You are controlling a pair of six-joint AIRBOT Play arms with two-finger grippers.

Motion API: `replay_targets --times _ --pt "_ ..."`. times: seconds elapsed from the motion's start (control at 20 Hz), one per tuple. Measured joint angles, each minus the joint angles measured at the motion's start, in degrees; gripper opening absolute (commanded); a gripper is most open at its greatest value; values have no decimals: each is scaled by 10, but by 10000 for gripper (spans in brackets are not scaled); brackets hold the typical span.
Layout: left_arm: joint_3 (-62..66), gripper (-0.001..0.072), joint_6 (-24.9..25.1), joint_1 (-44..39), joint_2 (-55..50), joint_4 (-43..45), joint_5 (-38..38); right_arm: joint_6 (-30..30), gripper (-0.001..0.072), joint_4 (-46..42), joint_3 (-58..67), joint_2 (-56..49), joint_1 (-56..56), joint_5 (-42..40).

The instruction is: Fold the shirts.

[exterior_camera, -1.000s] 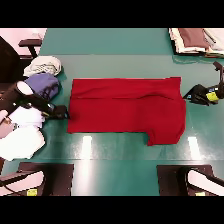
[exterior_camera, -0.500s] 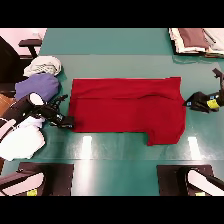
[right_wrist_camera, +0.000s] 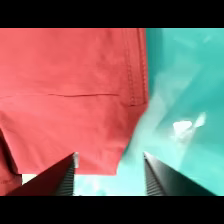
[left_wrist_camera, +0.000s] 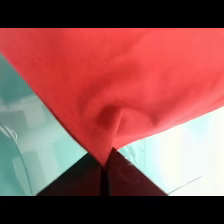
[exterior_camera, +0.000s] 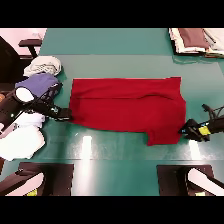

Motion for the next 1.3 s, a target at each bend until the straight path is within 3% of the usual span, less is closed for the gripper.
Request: replay_targets --times 0.05,0.1,0.15,0.3,0.65,0.8,1.0,1.3 --pt "1 25 0 0 2 0 0 -2 156 7 -10 -3 9 -9" --pt "1 25 0 0 3 1 0 -2 50 10 -16 -6 20 -20" --pt "1 25 0 0 4 3 0 -3 17 10 -17 -5 31 -30" --pt "2 24 -6 0 17 21 -19 -5 16 7 3 23 55 -24" --pt "2 24 -50 0 128 76 -123 10 14 -56 68 189 69 115" --pt "2 24 -54 0 141 72 -120 21 14 -67 115 204 72 131" --pt "13 25 -50 0 91 70 -50 26 15 -72 221 103 120 97" --pt "119 26 -32 0 -80 76 31 29 17 -58 435 -169 195 62"
